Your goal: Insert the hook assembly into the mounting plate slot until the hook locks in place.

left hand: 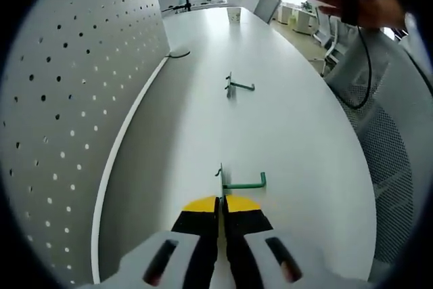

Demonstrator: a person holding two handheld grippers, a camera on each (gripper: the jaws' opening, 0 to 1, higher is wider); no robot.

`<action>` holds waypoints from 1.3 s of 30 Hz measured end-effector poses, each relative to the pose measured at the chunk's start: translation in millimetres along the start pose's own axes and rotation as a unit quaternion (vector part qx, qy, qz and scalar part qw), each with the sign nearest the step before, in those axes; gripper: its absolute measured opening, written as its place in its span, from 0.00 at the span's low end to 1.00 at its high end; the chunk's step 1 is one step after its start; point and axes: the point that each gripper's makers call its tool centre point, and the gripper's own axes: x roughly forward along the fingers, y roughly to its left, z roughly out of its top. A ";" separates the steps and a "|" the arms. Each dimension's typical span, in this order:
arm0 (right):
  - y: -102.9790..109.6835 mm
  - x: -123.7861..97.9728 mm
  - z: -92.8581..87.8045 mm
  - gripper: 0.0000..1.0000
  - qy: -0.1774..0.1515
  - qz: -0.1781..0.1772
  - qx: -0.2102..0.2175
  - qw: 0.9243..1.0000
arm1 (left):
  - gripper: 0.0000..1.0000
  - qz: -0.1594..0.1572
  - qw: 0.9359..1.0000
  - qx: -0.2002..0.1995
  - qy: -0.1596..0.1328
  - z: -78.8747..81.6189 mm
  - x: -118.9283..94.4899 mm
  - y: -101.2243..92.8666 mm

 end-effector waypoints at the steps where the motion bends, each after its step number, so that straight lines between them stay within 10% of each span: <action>1: 0.1 0.1 0.0 0.42 0.000 0.000 0.001 1.000 | 0.01 0.000 1.000 0.000 0.000 0.4 -0.4 -0.3; 39: 0.3 1.9 10.8 0.42 -0.011 0.003 0.002 1.000 | 0.01 0.089 0.991 -0.043 -0.090 35.4 -47.4 23.0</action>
